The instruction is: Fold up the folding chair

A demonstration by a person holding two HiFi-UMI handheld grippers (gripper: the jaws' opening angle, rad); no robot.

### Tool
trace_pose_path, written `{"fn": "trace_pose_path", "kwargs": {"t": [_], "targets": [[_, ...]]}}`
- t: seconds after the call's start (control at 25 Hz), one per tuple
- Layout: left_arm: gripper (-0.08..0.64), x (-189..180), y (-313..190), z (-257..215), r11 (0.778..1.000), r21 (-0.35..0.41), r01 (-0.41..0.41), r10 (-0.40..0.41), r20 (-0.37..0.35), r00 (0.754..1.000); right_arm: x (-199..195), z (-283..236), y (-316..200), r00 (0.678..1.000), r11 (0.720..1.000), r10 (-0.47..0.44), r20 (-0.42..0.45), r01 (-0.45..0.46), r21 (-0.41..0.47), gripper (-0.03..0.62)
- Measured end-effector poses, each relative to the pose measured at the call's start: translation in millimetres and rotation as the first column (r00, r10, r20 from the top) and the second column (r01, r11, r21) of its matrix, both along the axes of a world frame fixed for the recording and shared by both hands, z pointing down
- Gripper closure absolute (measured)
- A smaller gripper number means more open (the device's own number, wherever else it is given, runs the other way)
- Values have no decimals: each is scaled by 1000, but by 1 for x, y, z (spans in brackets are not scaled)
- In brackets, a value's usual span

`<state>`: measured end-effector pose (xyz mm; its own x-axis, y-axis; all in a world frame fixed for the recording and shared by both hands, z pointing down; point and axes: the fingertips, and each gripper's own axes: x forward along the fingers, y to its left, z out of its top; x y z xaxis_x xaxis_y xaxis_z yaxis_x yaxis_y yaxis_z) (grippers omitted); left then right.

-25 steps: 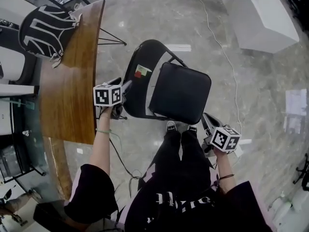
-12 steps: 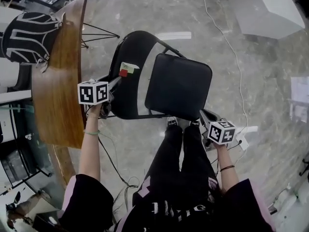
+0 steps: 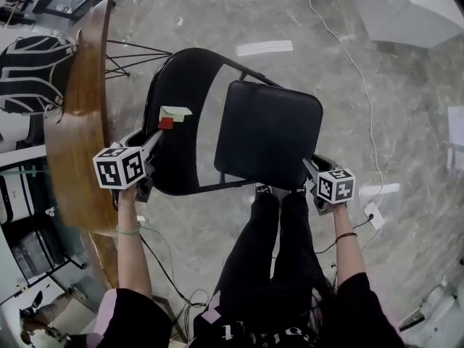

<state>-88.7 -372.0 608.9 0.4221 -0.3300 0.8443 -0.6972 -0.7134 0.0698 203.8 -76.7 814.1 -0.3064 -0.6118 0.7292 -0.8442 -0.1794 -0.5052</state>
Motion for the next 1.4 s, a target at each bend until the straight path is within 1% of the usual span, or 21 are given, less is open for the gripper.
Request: {"fn": "trace_pose_path", "kwargs": {"t": [0.2, 0.32, 0.44, 0.56, 0.64, 0.8, 0.88, 0.96, 1.04, 1.16, 1.28, 1.32, 1.4], "targets": [[385, 1, -1, -1, 999, 40, 7, -7, 9, 1000, 12, 64, 9, 998, 993, -60, 4, 61, -102, 384], [385, 3, -2, 0, 998, 55, 20, -20, 2, 1000, 25, 98, 16, 999, 988, -51, 6, 52, -143, 331], [385, 4, -4, -1, 997, 72, 27, -28, 2, 1000, 33, 126, 18, 998, 985, -20, 58, 30, -171, 298], [385, 5, -3, -1, 995, 94, 38, -37, -7, 999, 32, 145, 19, 988, 982, 2, 153, 27, -187, 266], [385, 7, -3, 1, 994, 102, 39, -38, -14, 999, 31, 154, 17, 981, 983, -1, 192, 36, -180, 259], [385, 5, -6, 2, 993, 109, 37, -35, -23, 999, 30, 175, 3, 980, 986, -28, 199, 60, -158, 256], [385, 5, -7, 2, 994, 108, 35, -32, -31, 999, 25, 181, -1, 966, 987, -35, 254, 73, -145, 256], [385, 6, -8, 3, 994, 107, 30, -27, -37, 999, 23, 182, 0, 945, 989, -38, 324, 82, -121, 258], [385, 7, -8, 4, 994, 109, 27, -22, -40, 999, 23, 182, 0, 928, 992, -45, 369, 86, -95, 258], [385, 7, -9, 5, 994, 109, 26, -20, -52, 998, 25, 183, -4, 921, 995, -47, 387, 77, -62, 258], [385, 4, -8, 6, 996, 78, 29, -23, -75, 997, 22, 185, -5, 918, 998, -41, 395, 59, -33, 258], [385, 4, -7, 6, 997, 66, 30, -25, -76, 997, 20, 185, -3, 910, 998, -38, 413, 55, -30, 258], [385, 6, -7, 7, 998, 63, 28, -23, -75, 997, 17, 185, -2, 875, 999, -17, 484, 39, -36, 258]]}}
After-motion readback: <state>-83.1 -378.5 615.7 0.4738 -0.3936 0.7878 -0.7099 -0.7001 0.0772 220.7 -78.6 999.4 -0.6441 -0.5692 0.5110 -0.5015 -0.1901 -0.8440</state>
